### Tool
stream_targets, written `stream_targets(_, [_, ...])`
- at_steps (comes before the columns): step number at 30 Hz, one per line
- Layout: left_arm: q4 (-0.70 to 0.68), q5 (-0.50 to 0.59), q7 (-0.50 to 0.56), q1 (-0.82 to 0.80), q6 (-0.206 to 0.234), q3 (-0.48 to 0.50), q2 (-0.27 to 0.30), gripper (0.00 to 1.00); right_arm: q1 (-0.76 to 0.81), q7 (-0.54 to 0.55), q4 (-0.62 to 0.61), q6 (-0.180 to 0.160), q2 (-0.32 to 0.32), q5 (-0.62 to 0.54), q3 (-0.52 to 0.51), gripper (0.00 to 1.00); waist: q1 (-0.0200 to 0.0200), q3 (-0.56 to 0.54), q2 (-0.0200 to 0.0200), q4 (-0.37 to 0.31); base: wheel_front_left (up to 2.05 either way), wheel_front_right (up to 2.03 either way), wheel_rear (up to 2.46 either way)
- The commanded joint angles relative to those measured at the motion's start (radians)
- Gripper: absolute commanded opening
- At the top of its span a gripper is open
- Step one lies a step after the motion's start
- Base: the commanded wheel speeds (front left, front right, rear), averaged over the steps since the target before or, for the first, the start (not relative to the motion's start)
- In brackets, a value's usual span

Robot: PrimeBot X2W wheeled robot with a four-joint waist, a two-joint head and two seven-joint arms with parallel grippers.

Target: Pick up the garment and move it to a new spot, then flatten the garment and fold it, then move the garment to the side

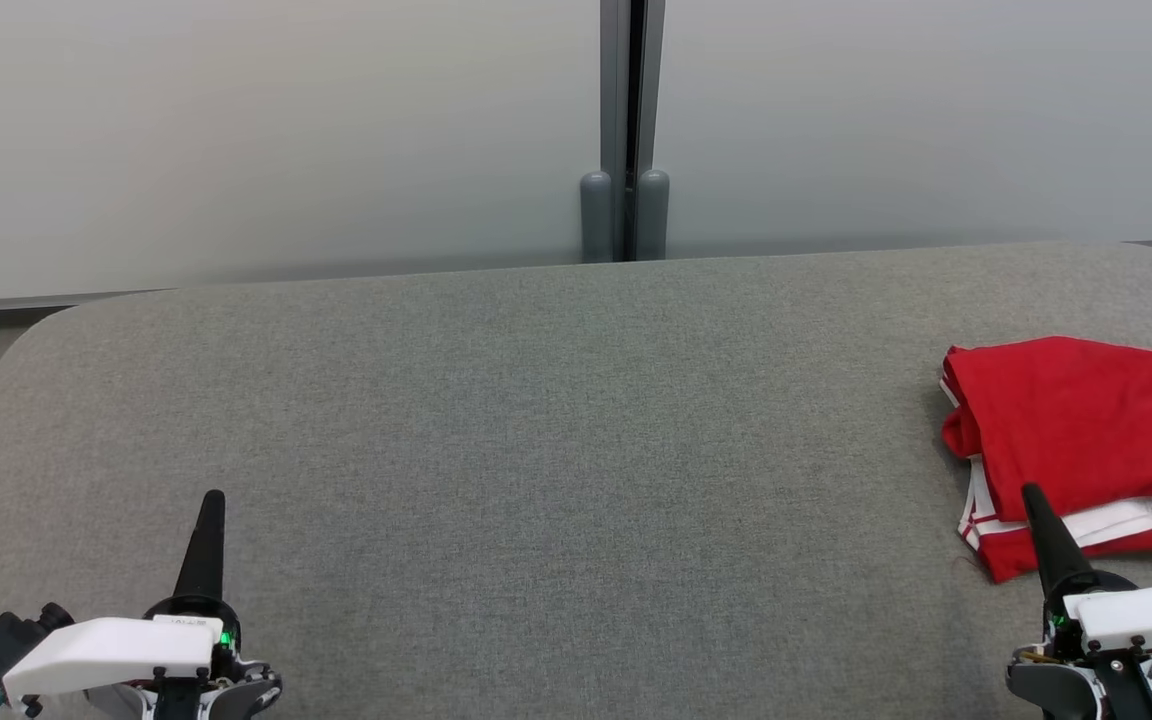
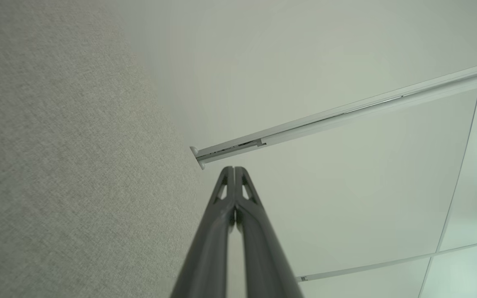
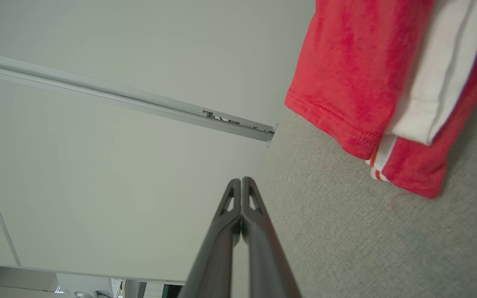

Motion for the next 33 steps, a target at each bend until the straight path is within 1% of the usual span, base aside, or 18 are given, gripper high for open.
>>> stream_targets(1, [-0.005,-0.022,0.006,-0.027,-0.009,0.007,0.004,0.0,-0.015,0.006,-0.007,0.0,-0.003,0.018,-0.008,0.0,0.0,0.0,-0.0001,0.0,0.0,0.0,0.0])
stream_targets(16, [-0.003,-0.138,0.038,-0.044,-0.017,0.019,0.002,0.0,-0.022,0.037,-0.007,0.0,0.009,0.12,-0.03,0.0,0.0,0.005,-0.0001,0.001,0.0,0.0,0.0])
stream_targets(33, [-0.001,-0.244,0.067,-0.059,-0.027,0.029,0.0,0.0,-0.03,0.066,-0.006,0.0,0.021,0.214,-0.052,0.0,0.0,0.011,-0.0001,0.002,0.0,0.0,0.0])
